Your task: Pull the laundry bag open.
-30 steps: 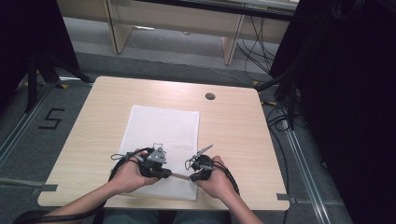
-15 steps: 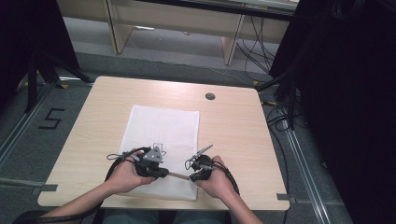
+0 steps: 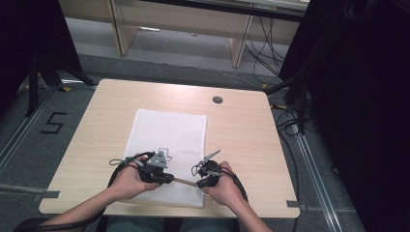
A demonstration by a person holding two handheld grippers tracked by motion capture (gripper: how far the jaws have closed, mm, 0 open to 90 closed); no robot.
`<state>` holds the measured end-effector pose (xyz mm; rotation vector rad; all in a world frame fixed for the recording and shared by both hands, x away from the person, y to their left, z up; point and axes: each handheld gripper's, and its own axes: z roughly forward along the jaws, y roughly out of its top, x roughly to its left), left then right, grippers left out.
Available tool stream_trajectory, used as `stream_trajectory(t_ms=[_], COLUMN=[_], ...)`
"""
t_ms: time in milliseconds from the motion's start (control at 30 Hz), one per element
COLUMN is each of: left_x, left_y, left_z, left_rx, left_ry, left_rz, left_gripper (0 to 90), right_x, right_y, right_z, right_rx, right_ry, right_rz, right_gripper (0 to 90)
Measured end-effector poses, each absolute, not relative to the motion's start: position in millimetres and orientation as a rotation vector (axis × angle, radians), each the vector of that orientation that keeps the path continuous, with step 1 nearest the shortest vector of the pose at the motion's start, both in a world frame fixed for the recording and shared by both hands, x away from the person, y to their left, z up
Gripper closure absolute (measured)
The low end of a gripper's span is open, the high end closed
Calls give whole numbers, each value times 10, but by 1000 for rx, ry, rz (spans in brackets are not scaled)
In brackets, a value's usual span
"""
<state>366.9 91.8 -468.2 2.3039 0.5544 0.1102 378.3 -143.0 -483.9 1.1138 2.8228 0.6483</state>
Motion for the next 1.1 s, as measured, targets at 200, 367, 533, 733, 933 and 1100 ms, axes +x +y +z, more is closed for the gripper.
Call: stream_trajectory(t_ms=[200, 367, 533, 733, 933, 1100], left_x=[3667, 3657, 3658, 3655, 3642, 3645], left_y=[992, 1004, 1017, 1062, 1057, 1058], left_z=[-4689, -4685, -4675, -4683, -4686, -4677], left_rx=[2289, 2288, 2270, 2264, 2256, 2264], left_ry=[574, 570, 594, 601, 618, 599], left_rz=[109, 110, 106, 103, 96, 109], left_gripper=[872, 873, 873, 872, 872, 873], right_x=[3783, 3776, 3798, 3797, 3796, 3796], right_y=[-1426, -1422, -1434, -1434, -1434, -1434], right_z=[-4836, -4833, -4841, -4841, -4841, -4841], right_rx=[1120, 1131, 1090, 1091, 1092, 1092], right_ry=[2824, 2820, 2830, 2829, 2829, 2828], right_rz=[644, 641, 653, 652, 653, 654], right_gripper=[900, 900, 900, 900, 900, 900])
